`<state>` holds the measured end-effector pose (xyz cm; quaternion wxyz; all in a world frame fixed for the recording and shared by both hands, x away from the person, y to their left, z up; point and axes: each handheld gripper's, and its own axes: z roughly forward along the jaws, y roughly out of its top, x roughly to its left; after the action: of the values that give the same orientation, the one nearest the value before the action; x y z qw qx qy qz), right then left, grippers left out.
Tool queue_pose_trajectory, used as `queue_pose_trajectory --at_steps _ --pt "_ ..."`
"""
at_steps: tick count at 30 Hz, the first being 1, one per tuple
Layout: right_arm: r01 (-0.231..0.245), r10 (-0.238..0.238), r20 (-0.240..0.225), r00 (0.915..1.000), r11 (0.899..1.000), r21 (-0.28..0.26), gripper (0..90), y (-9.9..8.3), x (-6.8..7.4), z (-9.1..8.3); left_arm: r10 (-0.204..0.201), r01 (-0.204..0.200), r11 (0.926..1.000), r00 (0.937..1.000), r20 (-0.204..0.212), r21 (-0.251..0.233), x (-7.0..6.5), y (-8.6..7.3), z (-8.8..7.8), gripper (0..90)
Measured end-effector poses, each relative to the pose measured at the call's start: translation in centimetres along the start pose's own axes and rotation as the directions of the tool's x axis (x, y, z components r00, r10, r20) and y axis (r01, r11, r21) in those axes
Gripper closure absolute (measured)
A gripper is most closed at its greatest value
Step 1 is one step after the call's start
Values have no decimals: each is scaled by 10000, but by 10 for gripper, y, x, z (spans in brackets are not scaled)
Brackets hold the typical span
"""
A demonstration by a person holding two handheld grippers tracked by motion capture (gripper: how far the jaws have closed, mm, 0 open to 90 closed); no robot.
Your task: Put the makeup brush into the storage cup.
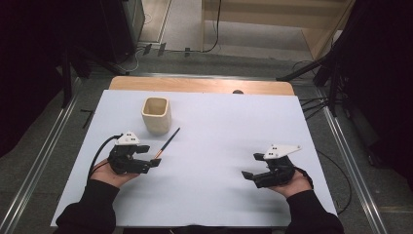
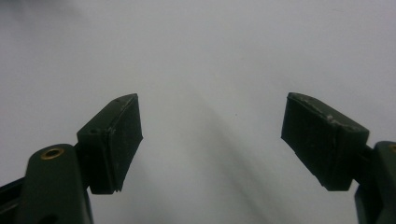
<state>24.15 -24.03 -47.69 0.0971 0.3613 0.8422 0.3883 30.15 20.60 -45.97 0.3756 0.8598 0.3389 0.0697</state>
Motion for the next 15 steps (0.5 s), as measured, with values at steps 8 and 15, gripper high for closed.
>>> queue_pose_trajectory --at_steps 8,15 --pt "2 -2 -2 10000 10000 17 217 0 0 0 14 -14 10000 10000 -84 -28 2 3 5 314" --pt "-1 1 5 10000 10000 40 217 0 0 0 -102 99 9998 9998 -193 -154 6 8 11 315"
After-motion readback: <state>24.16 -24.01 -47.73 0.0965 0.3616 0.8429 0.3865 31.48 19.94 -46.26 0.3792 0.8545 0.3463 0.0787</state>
